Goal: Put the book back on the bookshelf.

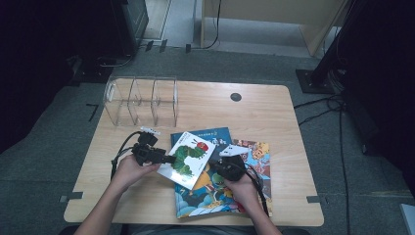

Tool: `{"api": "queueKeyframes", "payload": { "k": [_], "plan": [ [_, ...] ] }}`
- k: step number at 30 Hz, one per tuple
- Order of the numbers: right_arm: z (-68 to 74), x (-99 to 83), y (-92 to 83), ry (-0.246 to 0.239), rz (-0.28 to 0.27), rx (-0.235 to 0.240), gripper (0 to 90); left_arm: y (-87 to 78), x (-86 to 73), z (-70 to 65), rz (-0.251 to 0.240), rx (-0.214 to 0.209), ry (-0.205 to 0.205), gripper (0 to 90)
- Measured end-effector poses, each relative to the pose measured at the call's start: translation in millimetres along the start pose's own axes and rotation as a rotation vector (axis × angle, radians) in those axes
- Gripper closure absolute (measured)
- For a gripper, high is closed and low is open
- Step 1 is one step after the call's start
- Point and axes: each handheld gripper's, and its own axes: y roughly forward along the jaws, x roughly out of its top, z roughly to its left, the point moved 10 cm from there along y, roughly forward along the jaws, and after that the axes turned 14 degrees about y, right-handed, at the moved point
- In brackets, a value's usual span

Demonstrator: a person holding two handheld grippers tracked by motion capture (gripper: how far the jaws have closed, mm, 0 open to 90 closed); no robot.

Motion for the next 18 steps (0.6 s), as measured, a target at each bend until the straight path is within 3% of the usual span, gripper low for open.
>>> {"api": "queueKeyframes", "payload": {
  "k": [5, 10, 14, 18],
  "plan": [
    [2.4, 2.2, 4.2, -0.001, -0.001, 0.001, 90.0, 3.4, -2.3, -3.1, 0.026, -0.008, 0.011, 32.6],
    [4.5, 5.5, 9.1, -0.008, 0.003, 0.007, 90.0, 6.3, -3.6, -5.1, 0.029, -0.027, -0.003, 32.7],
    [7.2, 8.3, 13.9, -0.017, 0.005, 0.005, 90.0, 6.9, -5.4, -3.9, 0.035, -0.043, -0.042, 31.0],
    [9.3, 10.2, 17.3, -0.016, 0.010, 0.008, 90.0, 4.9, -8.0, -3.1, 0.046, -0.035, -0.057, 31.1]
  ]
}}
